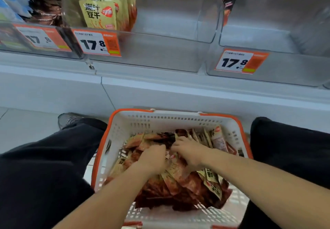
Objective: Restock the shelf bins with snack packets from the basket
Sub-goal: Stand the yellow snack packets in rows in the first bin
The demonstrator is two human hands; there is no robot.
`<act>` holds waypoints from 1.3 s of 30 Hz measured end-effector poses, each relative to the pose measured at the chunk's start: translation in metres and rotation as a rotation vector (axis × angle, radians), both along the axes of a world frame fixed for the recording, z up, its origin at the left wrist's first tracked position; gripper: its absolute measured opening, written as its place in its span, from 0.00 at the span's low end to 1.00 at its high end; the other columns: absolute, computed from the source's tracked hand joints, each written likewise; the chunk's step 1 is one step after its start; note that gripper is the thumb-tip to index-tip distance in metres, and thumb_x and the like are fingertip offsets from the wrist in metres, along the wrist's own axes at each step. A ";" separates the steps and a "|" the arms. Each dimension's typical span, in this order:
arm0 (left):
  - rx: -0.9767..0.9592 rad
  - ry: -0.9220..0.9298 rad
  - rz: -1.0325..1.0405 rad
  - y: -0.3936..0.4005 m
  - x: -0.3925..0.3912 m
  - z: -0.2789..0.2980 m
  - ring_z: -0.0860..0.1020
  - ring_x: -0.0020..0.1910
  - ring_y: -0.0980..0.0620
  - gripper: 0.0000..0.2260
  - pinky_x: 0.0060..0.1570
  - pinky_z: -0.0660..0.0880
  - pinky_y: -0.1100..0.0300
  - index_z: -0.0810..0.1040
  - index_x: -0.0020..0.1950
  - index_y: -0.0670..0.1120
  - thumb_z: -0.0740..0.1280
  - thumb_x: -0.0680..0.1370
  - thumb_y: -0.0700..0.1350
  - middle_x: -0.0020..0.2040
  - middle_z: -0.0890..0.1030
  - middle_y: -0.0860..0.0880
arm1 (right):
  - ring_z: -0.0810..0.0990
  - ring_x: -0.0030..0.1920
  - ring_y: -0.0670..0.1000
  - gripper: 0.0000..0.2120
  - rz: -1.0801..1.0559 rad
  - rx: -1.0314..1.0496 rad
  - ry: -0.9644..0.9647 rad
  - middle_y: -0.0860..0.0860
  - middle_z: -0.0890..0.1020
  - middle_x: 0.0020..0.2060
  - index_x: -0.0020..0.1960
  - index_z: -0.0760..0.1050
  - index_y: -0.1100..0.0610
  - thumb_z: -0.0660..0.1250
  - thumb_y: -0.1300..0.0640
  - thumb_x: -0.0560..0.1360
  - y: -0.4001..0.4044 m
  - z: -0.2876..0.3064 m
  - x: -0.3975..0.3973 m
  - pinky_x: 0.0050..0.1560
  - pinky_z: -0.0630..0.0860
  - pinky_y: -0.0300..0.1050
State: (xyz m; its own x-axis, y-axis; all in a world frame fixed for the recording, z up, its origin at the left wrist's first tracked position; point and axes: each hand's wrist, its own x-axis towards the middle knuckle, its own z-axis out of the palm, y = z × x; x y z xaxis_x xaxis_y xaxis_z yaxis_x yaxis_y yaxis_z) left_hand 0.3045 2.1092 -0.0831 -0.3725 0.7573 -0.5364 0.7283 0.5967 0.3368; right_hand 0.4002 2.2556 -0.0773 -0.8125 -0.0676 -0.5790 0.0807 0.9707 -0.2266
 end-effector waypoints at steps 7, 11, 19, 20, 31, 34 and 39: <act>-0.109 -0.068 0.104 -0.001 0.010 -0.006 0.76 0.55 0.43 0.15 0.47 0.75 0.51 0.74 0.50 0.43 0.73 0.74 0.51 0.55 0.77 0.41 | 0.47 0.80 0.57 0.57 -0.030 -0.023 -0.016 0.51 0.58 0.78 0.80 0.51 0.53 0.79 0.38 0.62 -0.011 -0.014 0.024 0.77 0.43 0.58; -0.077 -0.157 0.188 0.000 0.002 0.000 0.72 0.35 0.49 0.15 0.35 0.69 0.54 0.73 0.38 0.45 0.78 0.71 0.49 0.36 0.74 0.47 | 0.55 0.77 0.57 0.58 -0.043 -0.061 -0.025 0.53 0.63 0.75 0.79 0.55 0.53 0.80 0.35 0.59 -0.011 -0.010 0.017 0.77 0.51 0.59; 0.209 -0.210 0.032 0.012 -0.068 0.079 0.71 0.34 0.59 0.14 0.36 0.67 0.62 0.69 0.41 0.55 0.74 0.75 0.44 0.37 0.74 0.55 | 0.79 0.52 0.51 0.12 -0.381 -0.302 0.246 0.48 0.82 0.51 0.53 0.77 0.52 0.73 0.47 0.74 0.015 0.049 -0.029 0.51 0.75 0.47; 0.241 -0.208 0.006 0.015 -0.083 0.095 0.73 0.36 0.58 0.13 0.38 0.69 0.62 0.70 0.42 0.56 0.74 0.76 0.44 0.39 0.76 0.55 | 0.79 0.52 0.51 0.13 -0.419 -0.358 0.281 0.49 0.82 0.52 0.56 0.77 0.52 0.71 0.47 0.76 0.017 0.059 -0.035 0.51 0.74 0.45; 0.537 -0.276 0.096 -0.001 -0.161 0.212 0.84 0.40 0.56 0.11 0.43 0.78 0.62 0.80 0.48 0.42 0.73 0.72 0.48 0.40 0.86 0.50 | 0.86 0.40 0.52 0.07 -0.730 -0.856 0.744 0.54 0.85 0.42 0.48 0.75 0.55 0.61 0.63 0.82 0.027 0.189 -0.088 0.35 0.83 0.47; 0.723 -0.217 0.180 -0.001 -0.163 0.215 0.85 0.39 0.52 0.06 0.46 0.80 0.53 0.81 0.48 0.41 0.71 0.77 0.43 0.37 0.86 0.47 | 0.86 0.39 0.53 0.04 -0.716 -0.855 0.853 0.56 0.85 0.45 0.53 0.74 0.56 0.64 0.63 0.81 0.025 0.217 -0.095 0.35 0.83 0.50; 1.029 0.013 0.307 -0.003 -0.163 0.224 0.80 0.39 0.61 0.03 0.42 0.75 0.70 0.81 0.48 0.49 0.72 0.77 0.46 0.39 0.84 0.57 | 0.85 0.37 0.46 0.17 -0.566 -0.590 1.220 0.41 0.82 0.52 0.59 0.68 0.44 0.68 0.63 0.79 0.014 0.254 -0.110 0.30 0.80 0.47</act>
State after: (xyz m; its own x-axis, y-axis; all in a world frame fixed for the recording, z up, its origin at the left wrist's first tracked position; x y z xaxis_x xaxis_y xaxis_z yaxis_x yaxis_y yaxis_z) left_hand 0.1416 2.1062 0.1411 -0.6249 0.7161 0.3110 0.6027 0.1892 0.7752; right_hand 0.2897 2.2699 0.1766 -0.7653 0.4415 0.4683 -0.1174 0.6197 -0.7760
